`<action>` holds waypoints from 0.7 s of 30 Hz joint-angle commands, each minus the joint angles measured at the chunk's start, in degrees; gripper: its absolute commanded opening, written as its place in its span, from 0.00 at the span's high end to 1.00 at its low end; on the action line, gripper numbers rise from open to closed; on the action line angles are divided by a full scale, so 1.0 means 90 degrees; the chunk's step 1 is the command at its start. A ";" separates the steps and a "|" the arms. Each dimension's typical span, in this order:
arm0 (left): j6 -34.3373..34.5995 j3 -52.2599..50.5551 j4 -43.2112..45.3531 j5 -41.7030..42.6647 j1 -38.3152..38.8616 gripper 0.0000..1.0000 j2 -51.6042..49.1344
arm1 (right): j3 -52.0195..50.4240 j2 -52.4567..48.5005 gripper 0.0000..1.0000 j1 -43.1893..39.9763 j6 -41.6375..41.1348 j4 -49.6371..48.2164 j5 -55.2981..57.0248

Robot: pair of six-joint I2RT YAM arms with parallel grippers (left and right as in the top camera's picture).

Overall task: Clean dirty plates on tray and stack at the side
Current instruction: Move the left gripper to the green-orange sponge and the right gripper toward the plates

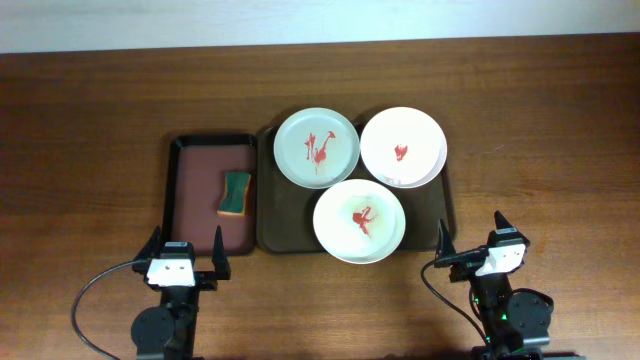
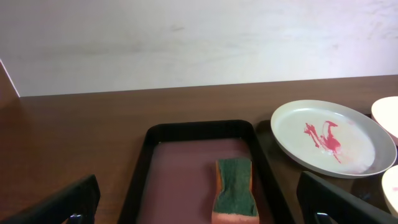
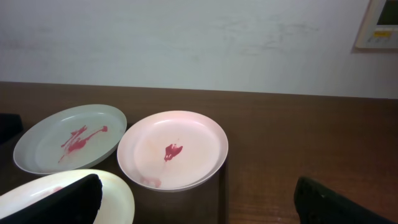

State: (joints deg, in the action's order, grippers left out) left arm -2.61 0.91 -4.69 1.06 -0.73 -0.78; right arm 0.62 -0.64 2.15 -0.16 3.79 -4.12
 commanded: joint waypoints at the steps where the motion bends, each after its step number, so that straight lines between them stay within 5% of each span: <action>1: -0.0080 -0.0041 0.0000 0.0080 0.0022 0.01 0.0036 | -0.0034 0.0032 0.01 0.0056 -0.0034 -0.0134 -0.0182; 10: 0.0100 0.1124 -0.1331 0.0182 0.0022 0.01 -0.0959 | 0.1190 -0.0758 0.01 0.0051 -0.0753 0.1280 -0.0160; 21: 0.0097 0.5382 -0.4379 0.0503 0.0022 0.01 -0.5666 | 0.6273 -0.6307 0.01 0.0051 -0.0631 0.5190 -0.0330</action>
State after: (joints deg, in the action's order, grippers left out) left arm -2.15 43.88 -40.36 3.18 -0.71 -46.50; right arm 52.36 -54.61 2.15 -6.04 47.59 -6.79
